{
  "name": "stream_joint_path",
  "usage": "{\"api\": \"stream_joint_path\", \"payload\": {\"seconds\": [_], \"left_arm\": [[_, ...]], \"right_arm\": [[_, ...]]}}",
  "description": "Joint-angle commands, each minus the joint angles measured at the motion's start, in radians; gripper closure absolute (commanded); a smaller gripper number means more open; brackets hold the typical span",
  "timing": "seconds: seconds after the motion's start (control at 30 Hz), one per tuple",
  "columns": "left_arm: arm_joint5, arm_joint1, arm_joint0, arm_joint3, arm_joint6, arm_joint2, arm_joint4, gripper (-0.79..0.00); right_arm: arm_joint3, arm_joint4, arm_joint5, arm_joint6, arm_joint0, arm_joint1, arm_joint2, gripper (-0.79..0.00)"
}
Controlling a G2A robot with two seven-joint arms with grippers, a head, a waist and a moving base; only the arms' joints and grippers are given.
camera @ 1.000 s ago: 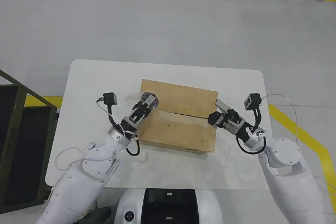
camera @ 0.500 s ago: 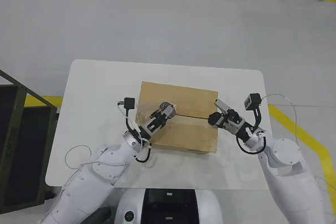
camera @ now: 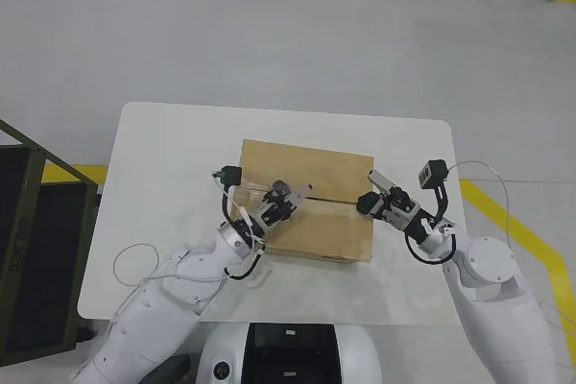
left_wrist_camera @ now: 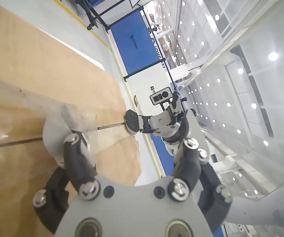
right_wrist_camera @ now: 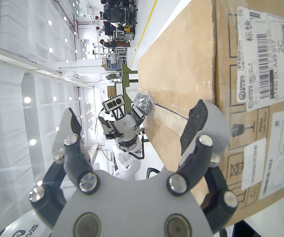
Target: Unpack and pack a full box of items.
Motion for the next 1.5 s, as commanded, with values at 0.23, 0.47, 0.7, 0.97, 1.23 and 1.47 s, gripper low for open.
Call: {"api": "stream_joint_path", "payload": {"seconds": [0.23,0.47,0.7,0.97,1.23,1.47], "left_arm": [[-0.118,-0.004,0.030,-0.035,0.094,-0.045,0.023,-0.785],[-0.126,-0.001,0.069,-0.046,0.099,-0.108,0.030,-0.785],[-0.148,0.009,0.136,-0.056,0.068,-0.215,-0.023,-0.785],[-0.175,0.018,0.217,-0.039,0.104,-0.376,-0.058,-0.785],[-0.182,0.021,0.214,0.046,0.094,-0.492,-0.128,-0.785],[-0.176,0.023,0.137,0.171,0.062,-0.552,-0.140,-0.785]], "right_arm": [[0.000,0.000,0.000,0.000,0.000,0.000,0.000,-0.785],[0.000,0.000,0.000,0.000,0.000,0.000,0.000,-0.785],[0.000,0.000,0.000,0.000,0.000,0.000,0.000,-0.785],[0.000,0.000,0.000,0.000,0.000,0.000,0.000,-0.785],[0.000,0.000,0.000,0.000,0.000,0.000,0.000,-0.785],[0.000,0.000,0.000,0.000,0.000,0.000,0.000,-0.785]]}}
